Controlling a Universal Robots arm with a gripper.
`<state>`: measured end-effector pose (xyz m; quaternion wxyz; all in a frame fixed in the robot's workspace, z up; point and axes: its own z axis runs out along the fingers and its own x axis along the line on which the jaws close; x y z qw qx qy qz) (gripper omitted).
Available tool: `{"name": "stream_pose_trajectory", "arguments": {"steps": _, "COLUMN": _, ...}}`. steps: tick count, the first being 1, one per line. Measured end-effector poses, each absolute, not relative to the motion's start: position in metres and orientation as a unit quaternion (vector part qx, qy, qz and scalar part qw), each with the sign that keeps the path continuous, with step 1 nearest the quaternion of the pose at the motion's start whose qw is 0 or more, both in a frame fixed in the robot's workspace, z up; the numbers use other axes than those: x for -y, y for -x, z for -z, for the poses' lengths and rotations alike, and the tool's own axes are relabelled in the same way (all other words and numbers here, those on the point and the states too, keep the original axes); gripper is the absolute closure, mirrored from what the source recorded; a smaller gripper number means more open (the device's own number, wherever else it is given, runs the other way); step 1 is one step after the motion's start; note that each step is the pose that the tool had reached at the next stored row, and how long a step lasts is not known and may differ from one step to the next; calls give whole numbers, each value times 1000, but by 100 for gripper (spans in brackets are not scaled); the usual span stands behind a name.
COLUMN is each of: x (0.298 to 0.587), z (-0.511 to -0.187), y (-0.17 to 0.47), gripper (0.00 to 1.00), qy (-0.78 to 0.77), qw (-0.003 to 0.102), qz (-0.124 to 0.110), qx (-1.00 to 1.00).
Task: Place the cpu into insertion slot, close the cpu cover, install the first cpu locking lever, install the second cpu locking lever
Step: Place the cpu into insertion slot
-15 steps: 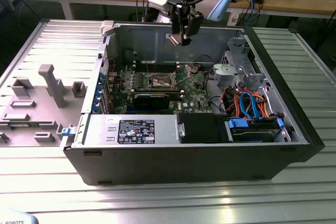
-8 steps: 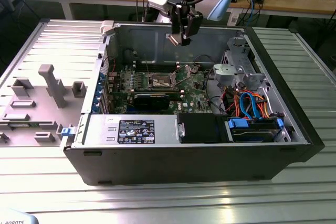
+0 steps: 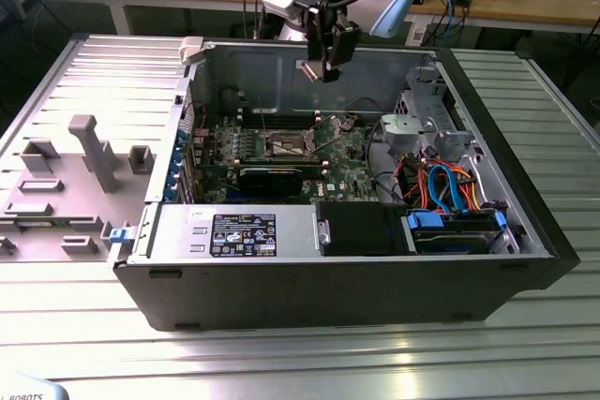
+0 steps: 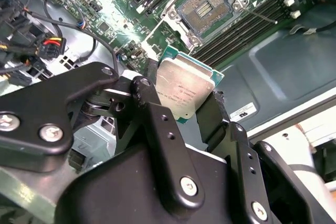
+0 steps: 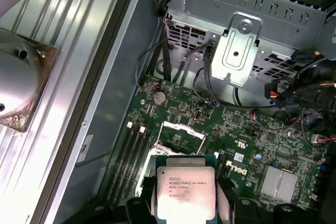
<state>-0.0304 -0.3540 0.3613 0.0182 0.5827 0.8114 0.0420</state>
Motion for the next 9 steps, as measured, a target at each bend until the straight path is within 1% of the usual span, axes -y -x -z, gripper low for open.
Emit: {"name": "stream_pose_trajectory", "arguments": {"steps": 9, "x": 354, "z": -361, "y": 31, "gripper": 46, "qy": -591, "qw": 19, "qz": -42, "qx": -805}}
